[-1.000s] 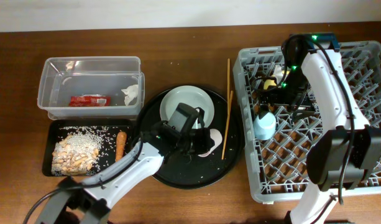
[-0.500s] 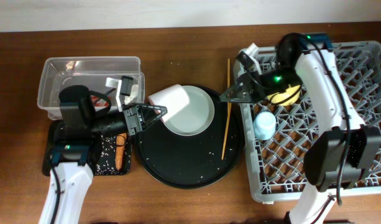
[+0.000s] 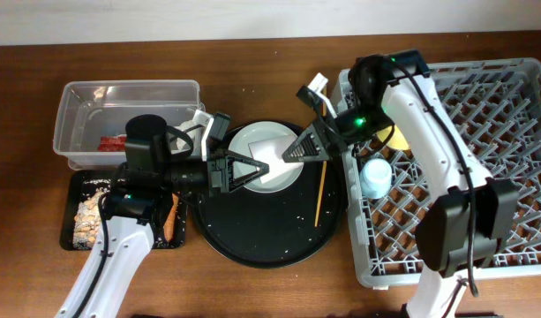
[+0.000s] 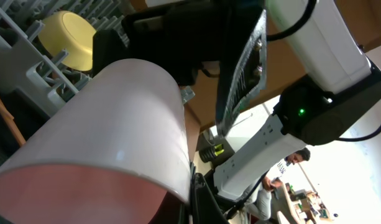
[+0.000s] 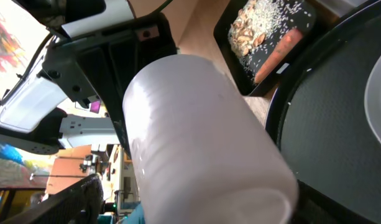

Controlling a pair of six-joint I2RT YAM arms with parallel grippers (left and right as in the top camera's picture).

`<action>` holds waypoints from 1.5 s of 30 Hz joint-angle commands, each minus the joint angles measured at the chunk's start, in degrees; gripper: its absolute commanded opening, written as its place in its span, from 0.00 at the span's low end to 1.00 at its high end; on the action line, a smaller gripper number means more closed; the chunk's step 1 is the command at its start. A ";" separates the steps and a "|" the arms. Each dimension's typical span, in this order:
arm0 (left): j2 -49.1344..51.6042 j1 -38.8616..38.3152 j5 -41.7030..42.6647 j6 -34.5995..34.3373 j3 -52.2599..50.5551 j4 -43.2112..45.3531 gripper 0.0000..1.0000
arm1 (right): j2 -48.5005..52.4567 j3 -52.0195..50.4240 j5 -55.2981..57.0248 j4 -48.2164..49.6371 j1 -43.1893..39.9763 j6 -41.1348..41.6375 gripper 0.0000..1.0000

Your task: Sort waste into correct bins and load items into the dishwasher rack

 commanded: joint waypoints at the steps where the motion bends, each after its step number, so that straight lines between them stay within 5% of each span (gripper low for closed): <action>1: 0.02 -0.11 -0.15 1.01 0.26 0.37 0.00 | -0.31 0.04 -1.42 -0.26 2.21 -0.57 0.89; 17: 0.02 -0.11 0.02 3.56 0.26 -0.15 0.00 | -0.31 0.04 -9.33 -0.22 3.23 0.92 0.67; 20: 0.09 -0.11 -0.20 3.58 0.26 -1.22 0.00 | -0.31 0.04 -9.31 -0.22 3.23 0.92 0.54; 25: 0.09 -0.11 -0.22 3.58 0.26 -1.20 0.02 | -0.31 0.04 -9.29 -0.22 3.23 0.92 0.53; 29: 0.09 -0.09 -1.09 3.56 0.26 -1.16 0.33 | -0.31 0.04 -8.44 -0.20 3.23 0.90 0.54; 34: 0.07 -0.04 -1.51 3.56 0.26 0.55 0.51 | -0.31 0.04 -4.66 0.39 2.34 0.94 0.54; 41: 0.07 -0.04 -3.13 3.56 0.26 0.55 0.61 | -0.31 0.04 4.11 -0.13 -5.14 3.43 0.53; 45: 0.09 -0.04 -5.64 3.58 0.26 0.35 0.61 | -0.37 0.07 16.96 -0.26 -12.76 14.47 0.53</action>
